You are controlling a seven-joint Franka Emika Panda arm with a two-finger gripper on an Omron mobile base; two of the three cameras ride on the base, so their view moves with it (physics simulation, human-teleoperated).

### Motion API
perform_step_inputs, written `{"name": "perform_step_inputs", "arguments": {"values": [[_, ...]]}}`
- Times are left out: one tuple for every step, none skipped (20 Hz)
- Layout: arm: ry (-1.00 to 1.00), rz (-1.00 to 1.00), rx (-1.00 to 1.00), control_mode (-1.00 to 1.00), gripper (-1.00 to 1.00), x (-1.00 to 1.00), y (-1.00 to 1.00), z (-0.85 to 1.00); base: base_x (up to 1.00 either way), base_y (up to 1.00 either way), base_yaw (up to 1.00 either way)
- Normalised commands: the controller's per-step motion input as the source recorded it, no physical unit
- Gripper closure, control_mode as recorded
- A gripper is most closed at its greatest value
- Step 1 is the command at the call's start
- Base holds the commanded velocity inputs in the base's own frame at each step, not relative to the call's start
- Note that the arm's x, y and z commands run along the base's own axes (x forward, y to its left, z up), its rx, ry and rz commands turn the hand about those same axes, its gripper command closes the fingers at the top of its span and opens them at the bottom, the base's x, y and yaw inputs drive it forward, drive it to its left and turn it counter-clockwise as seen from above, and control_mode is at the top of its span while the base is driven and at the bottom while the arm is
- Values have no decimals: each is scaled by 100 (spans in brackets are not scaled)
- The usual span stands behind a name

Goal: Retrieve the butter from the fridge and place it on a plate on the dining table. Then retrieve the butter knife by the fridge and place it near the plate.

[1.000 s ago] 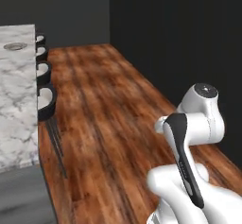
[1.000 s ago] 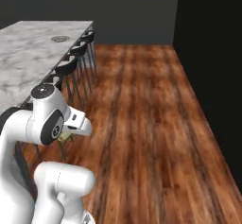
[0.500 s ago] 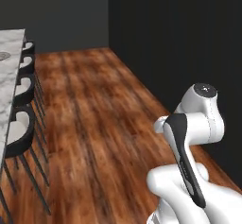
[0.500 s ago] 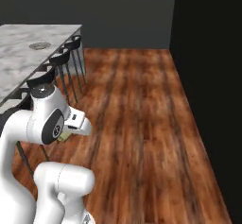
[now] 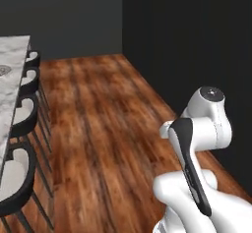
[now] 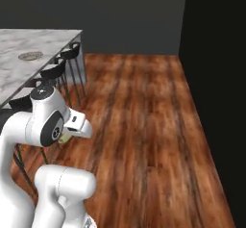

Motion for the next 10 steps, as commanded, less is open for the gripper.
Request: {"name": "perform_step_inputs", "arguments": {"values": [[0, 0, 0, 100, 100, 0, 0, 0, 100, -79, 11], [0, 0, 0, 100, 100, 0, 0, 0, 100, -78, 11], [0, 0, 0, 100, 100, 0, 0, 0, 100, -71, 11], [0, 0, 0, 100, 100, 0, 0, 0, 100, -69, 12], [0, 0, 0, 100, 100, 0, 0, 0, 100, -74, 12], [0, 0, 0, 100, 100, 0, 0, 0, 100, -70, 12], [0, 0, 0, 100, 100, 0, 0, 0, 100, -65, 12], [0, 0, 0, 100, 100, 0, 0, 0, 100, -57, 12], [0, 0, 0, 100, 100, 0, 0, 0, 100, -44, 13], [0, 0, 0, 100, 100, 0, 0, 0, 100, -34, 15]]}}
